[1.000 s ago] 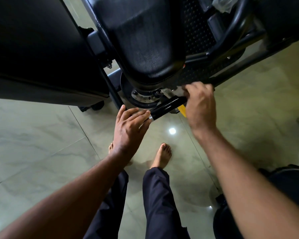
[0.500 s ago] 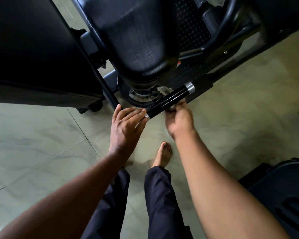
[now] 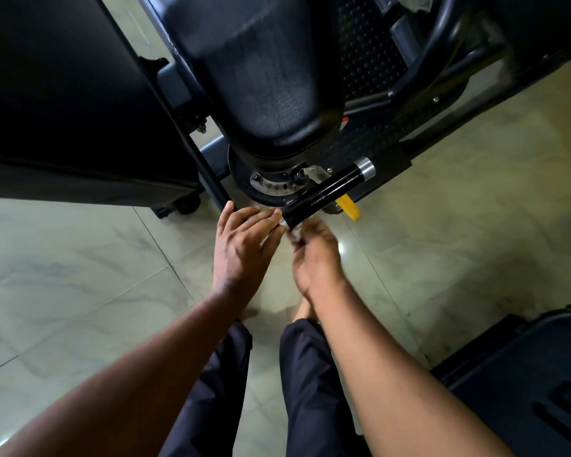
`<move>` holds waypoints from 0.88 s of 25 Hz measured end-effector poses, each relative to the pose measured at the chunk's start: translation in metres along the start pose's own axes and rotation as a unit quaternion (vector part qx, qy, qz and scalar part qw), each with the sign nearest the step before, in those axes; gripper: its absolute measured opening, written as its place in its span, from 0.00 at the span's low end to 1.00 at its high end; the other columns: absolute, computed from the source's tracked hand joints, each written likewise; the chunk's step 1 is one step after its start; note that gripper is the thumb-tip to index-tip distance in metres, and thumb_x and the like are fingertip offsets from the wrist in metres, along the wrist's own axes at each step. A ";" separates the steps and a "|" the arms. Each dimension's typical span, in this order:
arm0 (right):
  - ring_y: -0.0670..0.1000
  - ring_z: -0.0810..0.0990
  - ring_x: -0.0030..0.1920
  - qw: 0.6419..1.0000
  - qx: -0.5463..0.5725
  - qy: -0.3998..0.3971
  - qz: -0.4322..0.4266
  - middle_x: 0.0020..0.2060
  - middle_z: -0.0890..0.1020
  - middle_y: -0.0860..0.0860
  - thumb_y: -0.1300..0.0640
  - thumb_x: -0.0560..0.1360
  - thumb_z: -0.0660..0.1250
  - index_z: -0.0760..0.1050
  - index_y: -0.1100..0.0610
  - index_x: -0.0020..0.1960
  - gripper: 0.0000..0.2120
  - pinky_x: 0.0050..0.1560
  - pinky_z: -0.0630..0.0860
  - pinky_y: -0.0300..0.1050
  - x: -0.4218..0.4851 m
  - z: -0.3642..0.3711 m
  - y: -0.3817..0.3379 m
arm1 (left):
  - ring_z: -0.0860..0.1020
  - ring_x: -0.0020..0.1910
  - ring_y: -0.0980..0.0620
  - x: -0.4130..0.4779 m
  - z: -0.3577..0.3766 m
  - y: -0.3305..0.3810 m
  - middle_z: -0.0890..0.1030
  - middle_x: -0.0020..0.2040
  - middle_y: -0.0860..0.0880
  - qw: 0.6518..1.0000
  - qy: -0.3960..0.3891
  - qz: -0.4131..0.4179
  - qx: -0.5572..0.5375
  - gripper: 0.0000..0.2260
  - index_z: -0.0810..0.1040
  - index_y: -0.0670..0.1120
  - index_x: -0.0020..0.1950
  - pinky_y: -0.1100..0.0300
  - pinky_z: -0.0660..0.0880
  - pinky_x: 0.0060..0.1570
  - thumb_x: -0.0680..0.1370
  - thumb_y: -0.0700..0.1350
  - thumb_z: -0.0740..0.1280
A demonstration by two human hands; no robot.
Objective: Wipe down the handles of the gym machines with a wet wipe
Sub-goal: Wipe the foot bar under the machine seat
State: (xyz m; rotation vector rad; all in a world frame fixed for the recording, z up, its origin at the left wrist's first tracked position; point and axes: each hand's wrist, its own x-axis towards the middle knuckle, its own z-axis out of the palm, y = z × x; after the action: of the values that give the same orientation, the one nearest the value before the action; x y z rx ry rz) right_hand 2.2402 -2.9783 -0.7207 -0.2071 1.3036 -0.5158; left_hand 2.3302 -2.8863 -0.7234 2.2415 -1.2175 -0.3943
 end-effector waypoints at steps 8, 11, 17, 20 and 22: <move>0.49 0.77 0.61 0.586 -0.592 -0.007 -0.553 0.58 0.82 0.49 0.62 0.78 0.67 0.79 0.56 0.62 0.13 0.59 0.74 0.42 -0.021 -0.026 -0.017 | 0.77 0.60 0.51 -0.003 0.000 -0.002 0.84 0.57 0.52 1.000 0.004 0.002 -0.002 0.11 0.84 0.48 0.58 0.45 0.60 0.73 0.79 0.50 0.67; 0.54 0.75 0.62 0.388 -0.695 -0.116 -0.594 0.61 0.82 0.51 0.60 0.80 0.64 0.79 0.56 0.64 0.14 0.55 0.73 0.49 0.003 -0.019 -0.036 | 0.77 0.61 0.52 -0.003 -0.001 -0.001 0.84 0.57 0.52 1.000 0.002 0.002 -0.008 0.11 0.83 0.49 0.58 0.47 0.59 0.74 0.79 0.50 0.68; 0.58 0.76 0.67 0.254 -0.722 -0.217 -0.606 0.65 0.78 0.59 0.63 0.81 0.56 0.74 0.62 0.68 0.18 0.63 0.76 0.53 0.013 -0.030 -0.048 | 0.78 0.60 0.52 -0.003 0.002 -0.001 0.84 0.57 0.52 1.000 0.008 -0.013 -0.008 0.11 0.83 0.49 0.58 0.44 0.61 0.73 0.79 0.51 0.68; 0.59 0.77 0.65 0.242 -0.723 -0.194 -0.617 0.65 0.79 0.59 0.67 0.79 0.57 0.74 0.62 0.68 0.19 0.65 0.75 0.53 0.026 -0.031 -0.074 | 0.78 0.59 0.52 -0.002 0.005 0.002 0.84 0.56 0.52 0.999 0.022 -0.021 -0.010 0.10 0.84 0.48 0.57 0.43 0.62 0.72 0.78 0.49 0.69; 0.60 0.78 0.64 0.289 -0.729 -0.108 -0.611 0.62 0.80 0.60 0.67 0.78 0.58 0.75 0.63 0.67 0.19 0.65 0.75 0.52 0.029 -0.030 -0.084 | 0.78 0.59 0.52 -0.002 0.005 0.005 0.84 0.55 0.51 0.999 0.027 -0.032 -0.014 0.10 0.84 0.47 0.57 0.44 0.62 0.72 0.78 0.48 0.69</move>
State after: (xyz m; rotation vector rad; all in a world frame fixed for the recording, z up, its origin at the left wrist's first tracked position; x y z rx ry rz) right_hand 2.1958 -3.0613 -0.7177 -2.9254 0.6188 -0.2564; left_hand 2.3237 -2.8886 -0.7244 2.2562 -1.1080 -0.3709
